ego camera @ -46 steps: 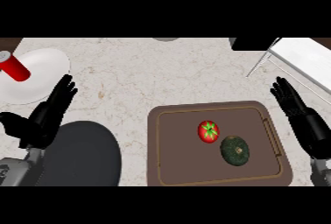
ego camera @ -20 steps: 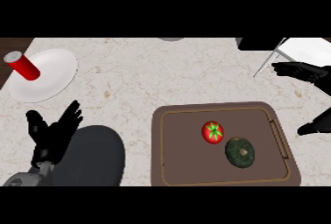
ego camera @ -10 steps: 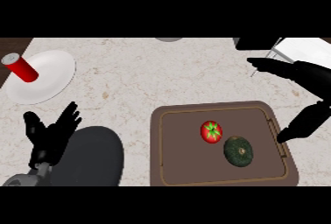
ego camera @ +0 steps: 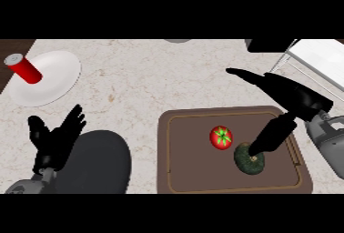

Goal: Pick the tomato from the tray and place it in the tiered shelf

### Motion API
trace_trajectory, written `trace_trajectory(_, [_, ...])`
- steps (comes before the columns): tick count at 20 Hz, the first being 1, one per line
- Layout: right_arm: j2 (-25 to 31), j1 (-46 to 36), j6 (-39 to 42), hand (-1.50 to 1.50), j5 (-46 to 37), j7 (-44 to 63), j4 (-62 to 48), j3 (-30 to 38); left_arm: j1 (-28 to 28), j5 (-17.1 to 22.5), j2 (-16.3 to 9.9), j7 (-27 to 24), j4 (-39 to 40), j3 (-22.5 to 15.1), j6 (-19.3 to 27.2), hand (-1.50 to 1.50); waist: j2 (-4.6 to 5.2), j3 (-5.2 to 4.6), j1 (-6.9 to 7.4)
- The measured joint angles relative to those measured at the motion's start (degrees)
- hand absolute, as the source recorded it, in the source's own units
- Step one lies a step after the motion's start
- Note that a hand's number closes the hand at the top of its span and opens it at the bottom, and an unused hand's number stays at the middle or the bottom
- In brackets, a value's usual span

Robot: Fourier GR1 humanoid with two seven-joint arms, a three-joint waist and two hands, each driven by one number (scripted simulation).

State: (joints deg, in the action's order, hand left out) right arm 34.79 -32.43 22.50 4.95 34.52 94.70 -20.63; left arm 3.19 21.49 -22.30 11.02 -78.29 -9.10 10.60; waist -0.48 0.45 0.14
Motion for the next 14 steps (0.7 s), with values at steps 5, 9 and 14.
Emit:
trace_trajectory(5, [-2.1,0.0,2.3,-1.50,-3.8,2.9,0.2,-2.0,0.2,-0.4,0.3,1.1,-0.4,0.8,-0.8,0.00,0.09,0.00,0.08])
trace_trajectory(9, [-4.6,2.0,1.9,-1.50,-8.6,5.5,1.5,-4.3,0.4,-0.8,0.9,1.4,0.0,1.5,-1.5,0.00,0.10,-0.01,0.01])
trace_trajectory(14, [-6.5,4.4,1.5,-1.50,-14.1,7.6,2.9,-4.9,-0.1,-1.7,1.5,0.9,-0.3,2.4,-2.2,0.00,0.12,-0.03,-0.07])
